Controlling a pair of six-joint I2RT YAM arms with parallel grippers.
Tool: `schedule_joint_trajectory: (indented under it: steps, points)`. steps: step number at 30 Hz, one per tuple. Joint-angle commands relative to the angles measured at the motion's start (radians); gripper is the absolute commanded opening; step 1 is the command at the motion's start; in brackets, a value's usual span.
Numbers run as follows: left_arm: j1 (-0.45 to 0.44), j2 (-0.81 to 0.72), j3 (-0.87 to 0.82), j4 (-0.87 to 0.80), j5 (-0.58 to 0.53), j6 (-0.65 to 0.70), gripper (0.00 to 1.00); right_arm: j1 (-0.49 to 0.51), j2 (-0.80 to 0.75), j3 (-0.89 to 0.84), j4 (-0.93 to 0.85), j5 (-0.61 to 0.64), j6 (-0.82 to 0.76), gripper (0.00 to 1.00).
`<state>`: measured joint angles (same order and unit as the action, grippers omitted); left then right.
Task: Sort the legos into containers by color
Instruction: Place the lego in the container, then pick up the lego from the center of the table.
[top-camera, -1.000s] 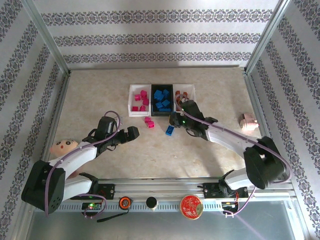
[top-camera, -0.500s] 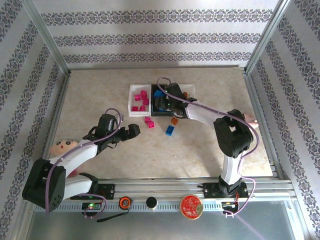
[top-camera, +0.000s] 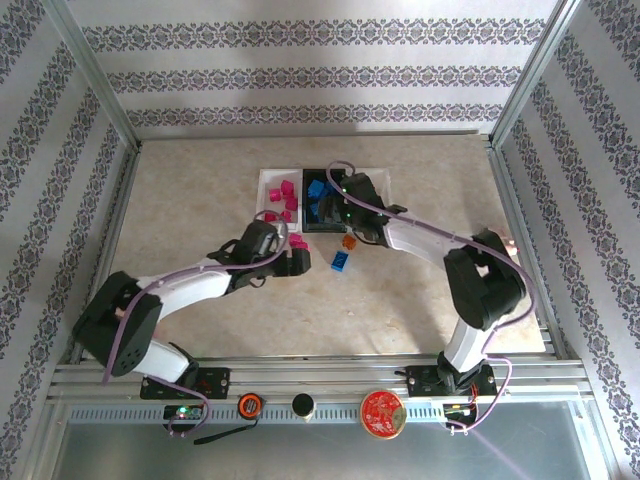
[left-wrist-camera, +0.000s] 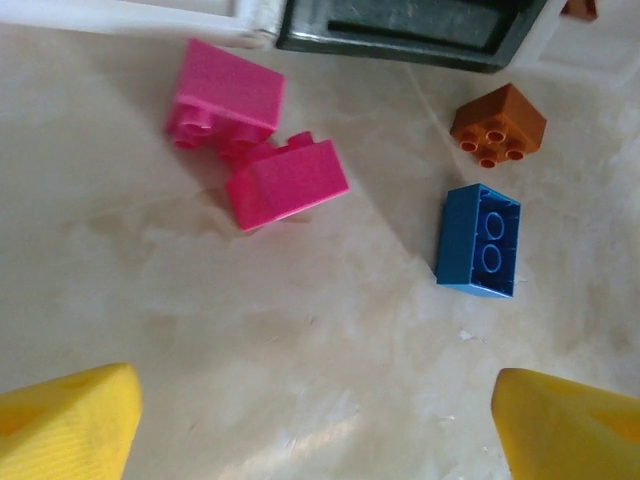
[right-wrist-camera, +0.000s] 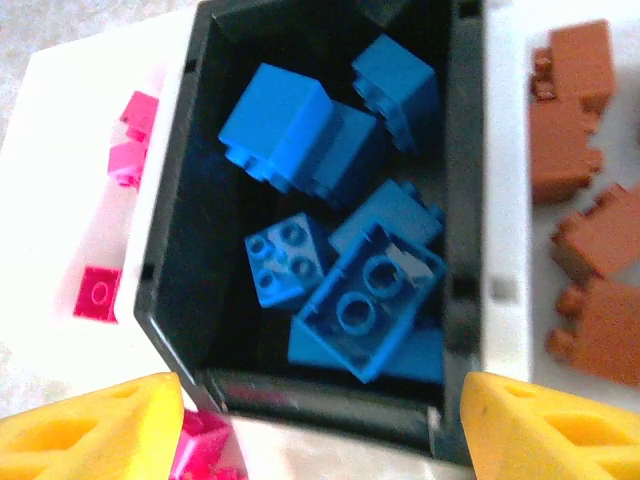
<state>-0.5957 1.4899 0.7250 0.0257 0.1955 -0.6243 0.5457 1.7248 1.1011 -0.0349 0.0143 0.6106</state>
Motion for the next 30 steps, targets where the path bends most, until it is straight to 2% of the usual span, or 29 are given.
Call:
schedule_joint_trajectory:
  steps: [1, 6, 12, 16, 20, 27, 30]
  points:
    - [-0.049, 0.082, 0.058, 0.062, -0.153, 0.05, 0.86, -0.009, -0.103, -0.101, 0.055, 0.026, 0.035, 0.74]
    - [-0.06, 0.214, 0.116, 0.108, -0.222, 0.052, 0.79, -0.013, -0.252, -0.251, 0.086, 0.033, 0.055, 0.74]
    - [-0.059, 0.288, 0.163, 0.143, -0.264, 0.071, 0.75, -0.015, -0.382, -0.346, 0.084, 0.034, 0.061, 0.74]
    - [-0.06, 0.324, 0.176, 0.19, -0.266, 0.086, 0.71, -0.013, -0.429, -0.376, 0.083, 0.031, 0.061, 0.74]
    - [-0.059, 0.359, 0.189, 0.2, -0.27, 0.086, 0.62, -0.015, -0.445, -0.395, 0.079, 0.039, 0.061, 0.74]
    - [-0.059, 0.288, 0.09, 0.284, -0.268, 0.082, 0.42, -0.018, -0.458, -0.423, 0.079, 0.053, 0.059, 0.74]
    - [-0.06, 0.229, 0.035, 0.304, -0.248, 0.057, 0.37, -0.022, -0.467, -0.438, 0.085, 0.059, 0.064, 0.74]
